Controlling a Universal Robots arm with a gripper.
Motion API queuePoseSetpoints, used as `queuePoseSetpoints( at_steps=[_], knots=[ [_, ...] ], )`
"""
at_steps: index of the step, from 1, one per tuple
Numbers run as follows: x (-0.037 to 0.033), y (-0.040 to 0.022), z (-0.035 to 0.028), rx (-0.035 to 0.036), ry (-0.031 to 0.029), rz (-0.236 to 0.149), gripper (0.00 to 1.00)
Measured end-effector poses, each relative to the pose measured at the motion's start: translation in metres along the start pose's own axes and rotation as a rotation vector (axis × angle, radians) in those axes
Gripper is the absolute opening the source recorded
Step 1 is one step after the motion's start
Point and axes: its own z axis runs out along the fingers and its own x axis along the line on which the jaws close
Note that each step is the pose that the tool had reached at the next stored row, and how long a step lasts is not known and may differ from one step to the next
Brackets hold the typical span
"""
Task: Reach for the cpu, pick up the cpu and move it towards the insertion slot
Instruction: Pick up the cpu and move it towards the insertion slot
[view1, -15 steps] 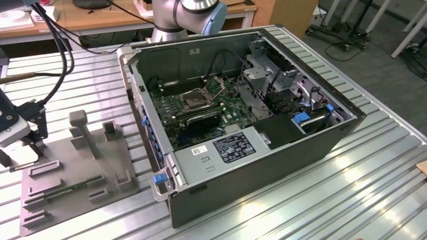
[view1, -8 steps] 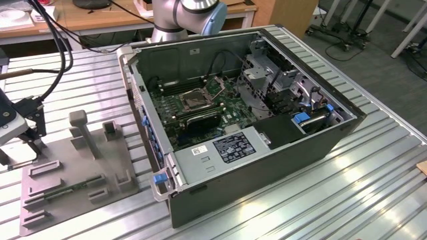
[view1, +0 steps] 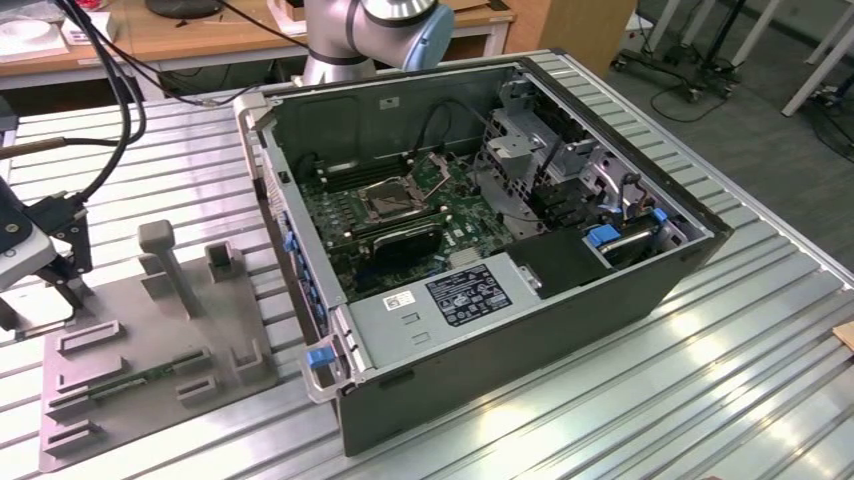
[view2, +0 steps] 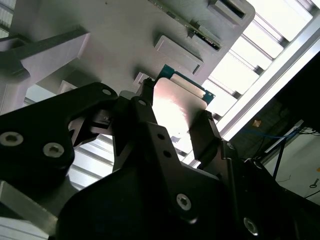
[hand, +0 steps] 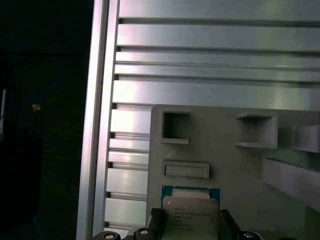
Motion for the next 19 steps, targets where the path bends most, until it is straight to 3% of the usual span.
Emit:
queuePoseSetpoints(
  at_steps=[13,19],
  knots=[
    [0.0,0.0,-0.0005,0.0,0.0,0.0,0.54],
    [-0.0001,0.0,-0.0079,0.0,0.0001,0.0,0.54]
  ],
)
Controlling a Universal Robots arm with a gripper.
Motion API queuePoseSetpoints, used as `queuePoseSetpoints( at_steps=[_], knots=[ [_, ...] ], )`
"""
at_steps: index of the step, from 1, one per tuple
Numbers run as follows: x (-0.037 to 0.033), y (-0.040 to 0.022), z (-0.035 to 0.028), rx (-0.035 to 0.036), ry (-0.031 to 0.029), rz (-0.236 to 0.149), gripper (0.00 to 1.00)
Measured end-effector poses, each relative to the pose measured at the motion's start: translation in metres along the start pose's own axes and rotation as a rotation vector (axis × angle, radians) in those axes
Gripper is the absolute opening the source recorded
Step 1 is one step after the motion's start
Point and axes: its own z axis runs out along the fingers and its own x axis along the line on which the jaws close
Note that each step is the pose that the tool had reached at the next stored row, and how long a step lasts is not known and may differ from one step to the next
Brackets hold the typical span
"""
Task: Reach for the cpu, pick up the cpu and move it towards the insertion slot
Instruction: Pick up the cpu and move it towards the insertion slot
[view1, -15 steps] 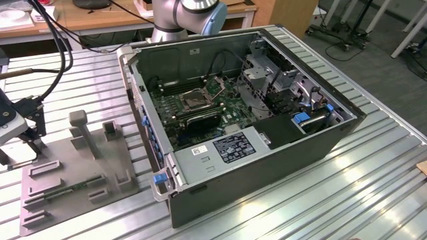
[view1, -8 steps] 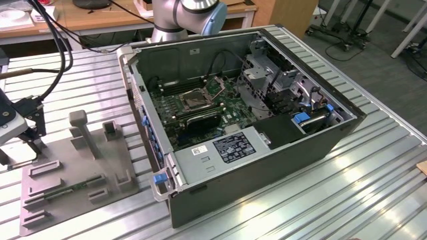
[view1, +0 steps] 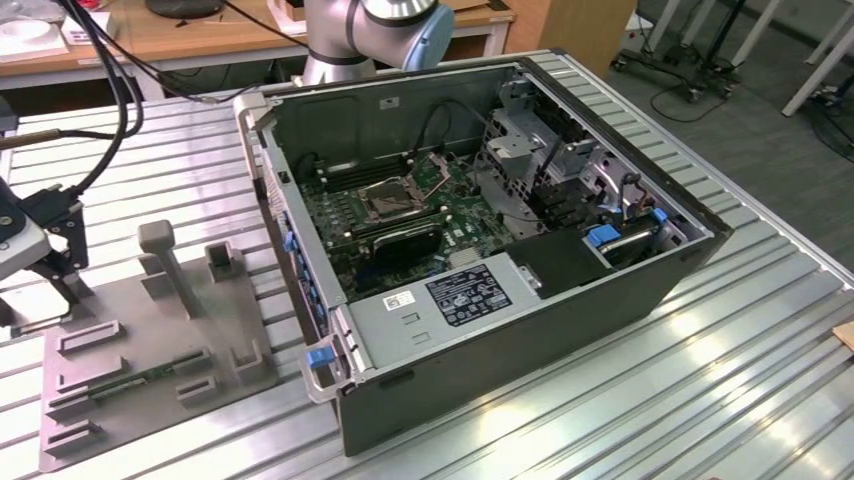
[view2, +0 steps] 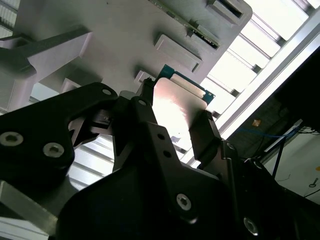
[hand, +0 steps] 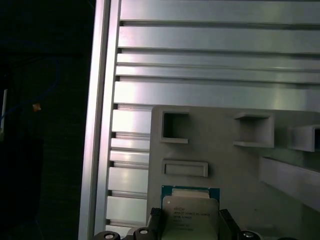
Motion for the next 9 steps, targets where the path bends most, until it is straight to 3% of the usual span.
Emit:
queuePoseSetpoints(
  at_steps=[9],
  knots=[
    [0.0,0.0,-0.0019,0.0,0.0001,0.0,0.54]
  ],
)
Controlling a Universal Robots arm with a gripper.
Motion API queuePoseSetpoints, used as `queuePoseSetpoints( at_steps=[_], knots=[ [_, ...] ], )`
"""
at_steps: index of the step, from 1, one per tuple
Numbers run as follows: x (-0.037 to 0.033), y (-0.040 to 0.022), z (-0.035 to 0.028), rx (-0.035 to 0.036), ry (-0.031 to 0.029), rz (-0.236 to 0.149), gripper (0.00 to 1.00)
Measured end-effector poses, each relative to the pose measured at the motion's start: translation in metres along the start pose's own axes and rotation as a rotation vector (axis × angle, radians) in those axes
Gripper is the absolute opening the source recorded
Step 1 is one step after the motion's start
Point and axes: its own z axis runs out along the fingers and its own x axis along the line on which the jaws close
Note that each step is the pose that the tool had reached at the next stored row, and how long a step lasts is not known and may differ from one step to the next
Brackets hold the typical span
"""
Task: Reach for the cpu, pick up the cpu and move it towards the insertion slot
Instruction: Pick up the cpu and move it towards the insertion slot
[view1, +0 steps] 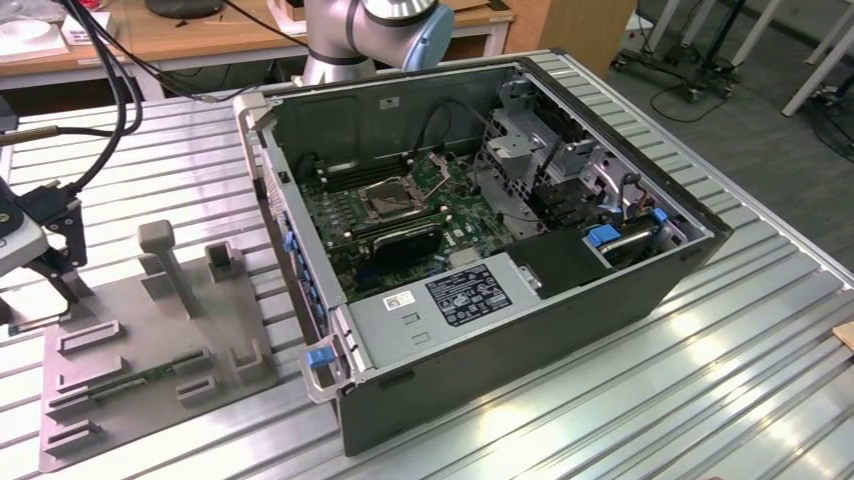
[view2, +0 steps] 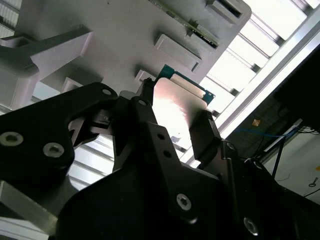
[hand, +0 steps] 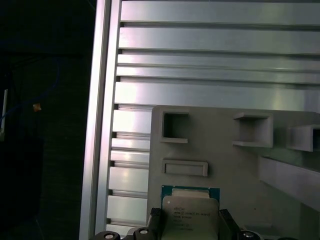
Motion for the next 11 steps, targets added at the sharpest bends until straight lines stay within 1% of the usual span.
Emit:
queuePoseSetpoints(
  at_steps=[3,11],
  knots=[
    [0.0,0.0,-0.0015,0.0,-0.0001,0.0,0.54],
    [0.0,0.0,-0.0017,0.0,-0.0001,0.0,0.54]
  ],
)
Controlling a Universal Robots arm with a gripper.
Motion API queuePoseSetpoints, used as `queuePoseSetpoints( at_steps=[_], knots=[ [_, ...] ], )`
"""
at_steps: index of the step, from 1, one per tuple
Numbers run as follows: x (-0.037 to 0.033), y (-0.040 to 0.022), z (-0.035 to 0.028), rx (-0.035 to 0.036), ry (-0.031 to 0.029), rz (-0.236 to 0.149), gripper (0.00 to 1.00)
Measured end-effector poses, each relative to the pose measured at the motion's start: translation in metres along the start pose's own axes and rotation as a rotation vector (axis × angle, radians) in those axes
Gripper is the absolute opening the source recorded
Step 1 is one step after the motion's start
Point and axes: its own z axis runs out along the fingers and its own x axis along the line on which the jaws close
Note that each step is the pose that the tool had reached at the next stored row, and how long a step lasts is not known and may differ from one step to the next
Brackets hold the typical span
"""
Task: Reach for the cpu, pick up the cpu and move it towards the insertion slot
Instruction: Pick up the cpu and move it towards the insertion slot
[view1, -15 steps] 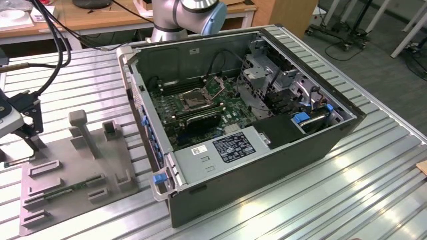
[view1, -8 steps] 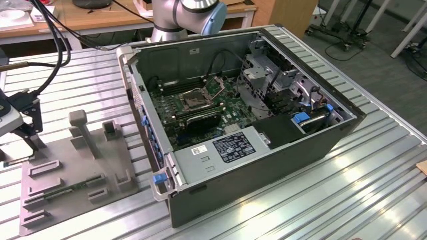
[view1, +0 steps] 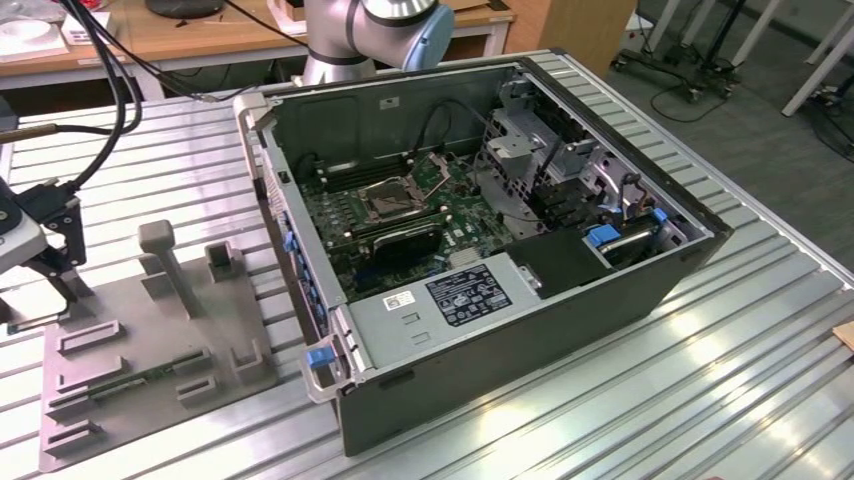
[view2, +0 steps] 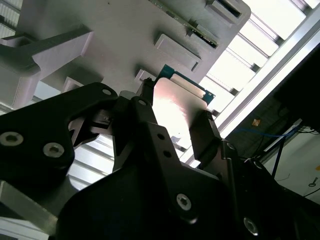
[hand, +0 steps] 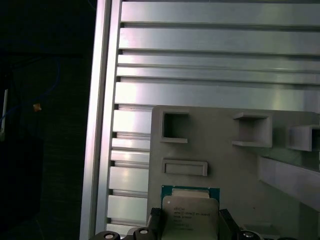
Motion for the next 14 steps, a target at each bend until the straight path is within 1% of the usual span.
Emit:
queuePoseSetpoints(
  at_steps=[3,7,11,14],
  knots=[
    [0.0,0.0,-0.002,0.0001,0.0002,0.0,0.54],
    [-0.0001,0.0,-0.0078,-0.0001,0.0001,0.0,0.54],
    [-0.0002,0.0001,-0.016,-0.0006,0.0,0.0,0.54],
    [-0.0003,0.0001,-0.0235,-0.0014,-0.0002,0.0,0.54]
  ],
)
